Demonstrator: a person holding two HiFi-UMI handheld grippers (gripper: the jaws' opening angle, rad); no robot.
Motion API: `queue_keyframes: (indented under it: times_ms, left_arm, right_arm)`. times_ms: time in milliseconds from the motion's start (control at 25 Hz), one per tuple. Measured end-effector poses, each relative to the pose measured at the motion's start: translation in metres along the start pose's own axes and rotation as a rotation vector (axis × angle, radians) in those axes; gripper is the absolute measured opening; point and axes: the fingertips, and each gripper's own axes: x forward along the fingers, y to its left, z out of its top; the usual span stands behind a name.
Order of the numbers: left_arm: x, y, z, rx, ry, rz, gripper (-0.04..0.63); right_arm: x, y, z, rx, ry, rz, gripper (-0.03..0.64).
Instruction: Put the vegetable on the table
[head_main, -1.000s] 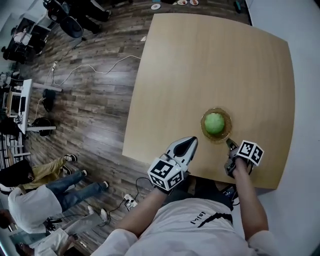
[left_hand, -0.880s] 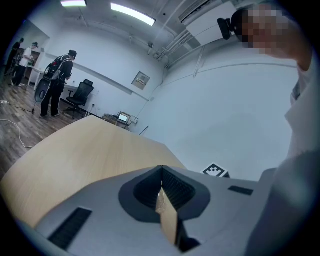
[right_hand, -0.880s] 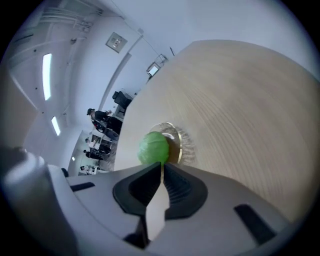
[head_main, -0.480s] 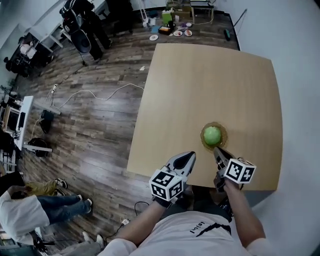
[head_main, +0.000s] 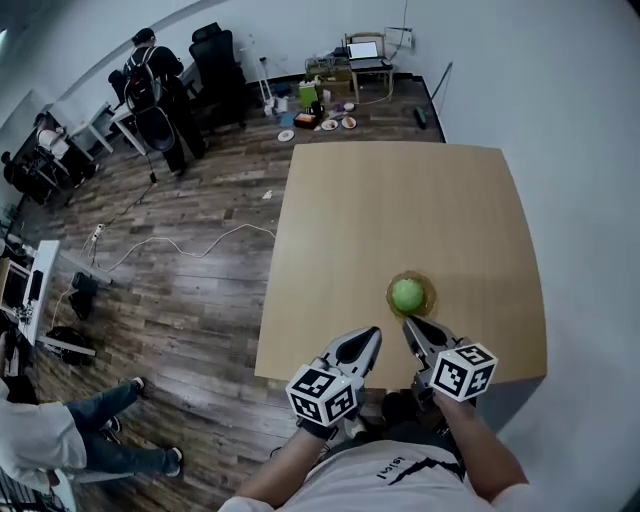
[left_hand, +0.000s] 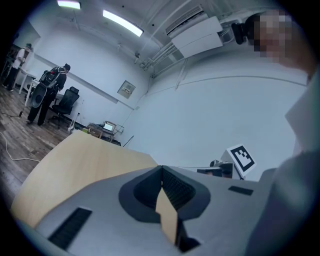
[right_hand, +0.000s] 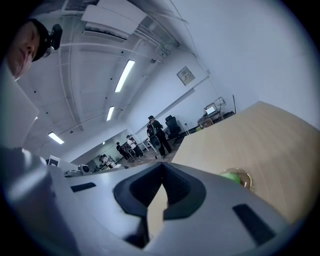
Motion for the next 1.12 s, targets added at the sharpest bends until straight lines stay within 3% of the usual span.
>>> queue_keyframes:
  times_ms: [320,800,1120]
  left_arm:
    - [-0.031,-0.014,0.029,0.066,-0.057,-0.02,0.014]
    - [-0.043,-0.017,0.039,0.083,-0.099,-0.011,0.014]
    - [-0.034,-0.028,0.039,0.094,-0.098,-0.023,0.014]
  right_arm:
    - [-0.018,0.045,0.011,-0.084,-0.103,-0.001,0.015]
    - [-0.014,0.067,0.014,-0.118,-0.113,0.052,0.015]
    - [-0.021,0.062,0.016,-0.155,-0.111,0.03,0.015]
